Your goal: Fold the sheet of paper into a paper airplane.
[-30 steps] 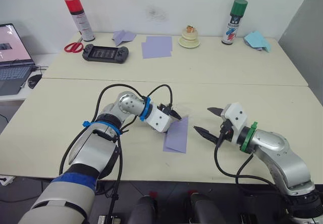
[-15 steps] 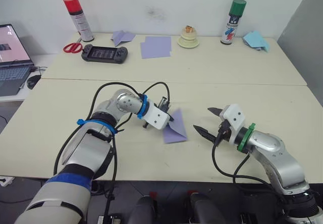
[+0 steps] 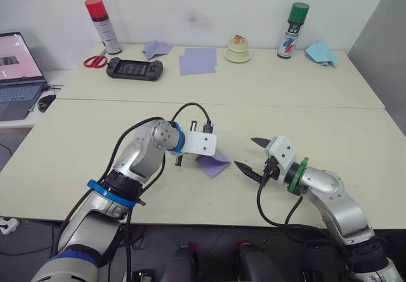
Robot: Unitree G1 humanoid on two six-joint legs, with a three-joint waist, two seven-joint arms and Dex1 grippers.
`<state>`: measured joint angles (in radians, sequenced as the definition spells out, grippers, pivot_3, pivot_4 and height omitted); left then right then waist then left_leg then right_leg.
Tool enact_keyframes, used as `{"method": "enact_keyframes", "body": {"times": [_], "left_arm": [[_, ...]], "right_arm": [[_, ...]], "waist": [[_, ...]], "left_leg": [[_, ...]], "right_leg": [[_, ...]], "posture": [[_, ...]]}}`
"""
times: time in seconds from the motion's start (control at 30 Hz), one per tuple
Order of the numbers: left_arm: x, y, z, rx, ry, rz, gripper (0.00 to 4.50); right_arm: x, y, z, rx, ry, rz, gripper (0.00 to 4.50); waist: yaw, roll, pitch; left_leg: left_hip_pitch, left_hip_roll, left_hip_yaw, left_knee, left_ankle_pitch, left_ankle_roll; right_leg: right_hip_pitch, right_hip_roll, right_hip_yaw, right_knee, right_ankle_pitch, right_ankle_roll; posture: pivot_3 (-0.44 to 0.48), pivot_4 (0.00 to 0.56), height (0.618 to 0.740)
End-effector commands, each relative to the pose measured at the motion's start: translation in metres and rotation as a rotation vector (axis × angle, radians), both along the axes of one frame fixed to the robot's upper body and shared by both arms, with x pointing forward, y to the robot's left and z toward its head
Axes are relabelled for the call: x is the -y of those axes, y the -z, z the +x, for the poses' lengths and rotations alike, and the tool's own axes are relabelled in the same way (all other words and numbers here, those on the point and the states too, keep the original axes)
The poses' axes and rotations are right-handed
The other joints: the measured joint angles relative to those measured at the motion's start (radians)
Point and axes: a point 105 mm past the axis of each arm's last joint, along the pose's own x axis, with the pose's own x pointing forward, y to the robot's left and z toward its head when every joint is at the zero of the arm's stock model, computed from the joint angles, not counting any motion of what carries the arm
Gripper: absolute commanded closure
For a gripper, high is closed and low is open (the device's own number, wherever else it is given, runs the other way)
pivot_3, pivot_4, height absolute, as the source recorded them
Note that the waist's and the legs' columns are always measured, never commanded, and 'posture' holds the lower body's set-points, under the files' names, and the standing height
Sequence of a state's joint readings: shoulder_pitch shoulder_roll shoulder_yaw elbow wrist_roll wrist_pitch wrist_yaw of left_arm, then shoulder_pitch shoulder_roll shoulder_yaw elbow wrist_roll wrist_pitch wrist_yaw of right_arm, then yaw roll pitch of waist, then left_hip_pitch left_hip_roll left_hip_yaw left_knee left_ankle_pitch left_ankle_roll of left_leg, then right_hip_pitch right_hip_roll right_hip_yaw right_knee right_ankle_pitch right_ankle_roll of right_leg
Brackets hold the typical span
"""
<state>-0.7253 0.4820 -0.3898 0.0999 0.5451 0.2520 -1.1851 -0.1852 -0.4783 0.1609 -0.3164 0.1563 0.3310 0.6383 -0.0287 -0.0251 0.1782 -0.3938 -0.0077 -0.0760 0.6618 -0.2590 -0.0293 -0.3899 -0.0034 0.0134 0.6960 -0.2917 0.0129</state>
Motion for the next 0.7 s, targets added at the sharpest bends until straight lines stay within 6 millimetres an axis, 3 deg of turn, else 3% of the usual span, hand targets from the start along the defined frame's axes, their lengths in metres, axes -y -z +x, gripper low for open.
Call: {"method": "enact_keyframes", "body": {"times": [0.03,0.2,0.23,0.33,0.4,0.53,0.63,0.7], "left_arm": [[0.007,-0.018,0.004,0.061,0.009,-0.037,2.62],[-0.009,-0.041,0.000,0.053,0.017,-0.095,1.09],[-0.018,-0.048,-0.001,0.041,-0.007,-0.123,0.79],[-0.075,-0.073,-0.009,-0.041,-0.133,-0.283,0.03],[-0.100,-0.076,-0.032,-0.145,-0.122,-0.434,0.03],[-0.124,-0.067,-0.045,-0.197,-0.238,-0.633,0.03],[-0.127,-0.056,-0.055,-0.196,-0.259,-0.661,0.03],[-0.119,-0.051,-0.065,-0.229,-0.254,-0.681,0.00]], "right_arm": [[-0.005,-0.008,0.000,0.073,-0.050,-0.036,0.00],[-0.020,-0.005,-0.002,0.090,-0.112,-0.053,0.00],[-0.024,-0.004,-0.003,0.097,-0.128,-0.068,0.00],[-0.041,-0.001,-0.002,0.127,-0.172,-0.085,0.00],[-0.053,0.000,0.005,0.143,-0.174,-0.069,0.00],[-0.067,0.002,0.018,0.205,-0.191,-0.100,0.00],[-0.070,0.004,0.024,0.263,-0.219,-0.148,0.00],[-0.068,0.008,0.026,0.287,-0.246,-0.189,0.36]], "waist": [[0.000,0.000,0.000],[-0.005,0.000,0.000],[-0.006,0.000,0.000],[-0.016,0.001,0.001],[-0.031,0.002,0.001],[-0.008,0.003,0.002],[0.006,0.002,0.003],[0.013,0.001,0.003]], "left_leg": [[0.000,0.000,0.000,0.000,0.000,0.000],[0.000,0.002,0.000,-0.001,0.000,0.000],[0.000,0.002,0.000,-0.001,0.000,0.000],[0.000,0.003,0.001,-0.001,0.000,0.000],[0.001,0.004,0.001,-0.003,0.000,0.000],[0.001,0.003,-0.001,-0.002,0.000,0.000],[0.001,0.001,0.000,0.000,0.000,0.000],[0.001,0.000,0.000,0.000,0.000,0.000]], "right_leg": [[0.000,0.000,0.000,0.000,0.000,0.000],[-0.001,0.000,0.001,0.000,0.003,-0.005],[-0.001,0.000,0.001,0.000,0.003,-0.005],[-0.002,0.000,0.001,0.001,0.002,-0.005],[-0.003,0.000,0.001,0.002,0.002,-0.006],[-0.001,-0.001,-0.001,0.002,0.001,-0.008],[0.000,-0.004,-0.001,0.001,0.001,-0.008],[0.001,-0.005,-0.001,0.000,0.001,-0.007]], "posture": [[0.000,0.150,0.740],[0.000,0.150,0.740],[0.000,0.150,0.740],[0.000,0.150,0.740],[0.000,0.150,0.740],[0.000,0.150,0.740],[0.000,0.150,0.740],[0.000,0.150,0.740]]}}
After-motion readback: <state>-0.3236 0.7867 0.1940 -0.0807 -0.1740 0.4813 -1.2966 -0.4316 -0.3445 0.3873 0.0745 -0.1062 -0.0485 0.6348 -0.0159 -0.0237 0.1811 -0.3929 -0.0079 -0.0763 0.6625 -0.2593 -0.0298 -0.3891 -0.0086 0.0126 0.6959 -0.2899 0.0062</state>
